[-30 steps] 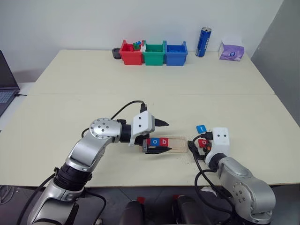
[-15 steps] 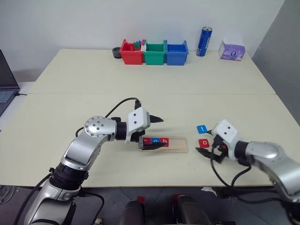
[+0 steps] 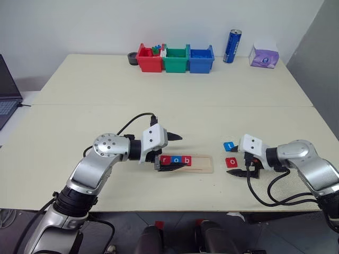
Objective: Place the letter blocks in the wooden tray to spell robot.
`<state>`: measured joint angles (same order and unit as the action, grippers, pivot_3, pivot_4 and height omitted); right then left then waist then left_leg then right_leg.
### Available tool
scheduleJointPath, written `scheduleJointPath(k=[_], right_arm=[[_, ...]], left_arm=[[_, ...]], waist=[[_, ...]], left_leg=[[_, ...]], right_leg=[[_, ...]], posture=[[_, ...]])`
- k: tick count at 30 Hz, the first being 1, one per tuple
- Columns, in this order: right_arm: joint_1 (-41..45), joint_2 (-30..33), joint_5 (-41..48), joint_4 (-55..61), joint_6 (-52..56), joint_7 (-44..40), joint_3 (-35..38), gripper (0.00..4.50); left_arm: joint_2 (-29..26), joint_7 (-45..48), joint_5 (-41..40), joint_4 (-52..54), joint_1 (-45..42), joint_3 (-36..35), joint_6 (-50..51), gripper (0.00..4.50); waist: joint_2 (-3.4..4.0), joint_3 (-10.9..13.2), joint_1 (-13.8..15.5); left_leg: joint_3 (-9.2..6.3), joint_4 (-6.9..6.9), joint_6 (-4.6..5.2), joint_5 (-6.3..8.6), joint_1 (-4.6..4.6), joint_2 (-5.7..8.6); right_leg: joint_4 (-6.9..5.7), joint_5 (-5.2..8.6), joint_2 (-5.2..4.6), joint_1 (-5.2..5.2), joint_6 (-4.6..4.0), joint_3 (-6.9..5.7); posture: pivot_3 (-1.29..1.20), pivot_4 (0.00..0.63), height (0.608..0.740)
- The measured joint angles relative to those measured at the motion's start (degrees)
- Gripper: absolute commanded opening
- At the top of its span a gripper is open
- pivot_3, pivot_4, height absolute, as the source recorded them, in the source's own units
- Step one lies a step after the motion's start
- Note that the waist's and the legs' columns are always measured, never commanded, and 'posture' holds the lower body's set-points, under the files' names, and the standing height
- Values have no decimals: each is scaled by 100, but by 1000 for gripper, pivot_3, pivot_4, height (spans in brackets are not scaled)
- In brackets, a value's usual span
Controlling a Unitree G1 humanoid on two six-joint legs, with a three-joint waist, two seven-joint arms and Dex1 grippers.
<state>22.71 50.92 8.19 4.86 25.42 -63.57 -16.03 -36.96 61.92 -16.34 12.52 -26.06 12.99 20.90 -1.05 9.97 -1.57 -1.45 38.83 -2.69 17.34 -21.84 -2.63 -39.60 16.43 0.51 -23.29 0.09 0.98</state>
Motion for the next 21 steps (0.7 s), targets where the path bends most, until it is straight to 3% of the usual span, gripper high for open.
scheduleJointPath(k=[6,15,21], right_arm=[[47,0,-28,-30,-15,-336,-63,1438],[23,-2,106,741,619,-351,19,1449],[699,-439,92,1174,1082,-206,-210,1449]], left_arm=[[-42,0,0,0,0,0,-9,4500],[-457,277,8,-454,195,-329,-435,4500],[-628,516,163,-824,201,-338,-889,4500]], waist=[[0,0,3],[2,1,-7],[2,1,-6]], left_leg=[[0,1,0,0,1,0],[-2,1,0,0,4,-2],[-4,4,0,0,6,-1]], right_leg=[[-3,0,-1,0,0,0],[-12,0,-1,-1,-1,-3],[-19,0,0,-1,-1,-5]], posture=[[0,150,740],[0,150,740],[0,150,740]])
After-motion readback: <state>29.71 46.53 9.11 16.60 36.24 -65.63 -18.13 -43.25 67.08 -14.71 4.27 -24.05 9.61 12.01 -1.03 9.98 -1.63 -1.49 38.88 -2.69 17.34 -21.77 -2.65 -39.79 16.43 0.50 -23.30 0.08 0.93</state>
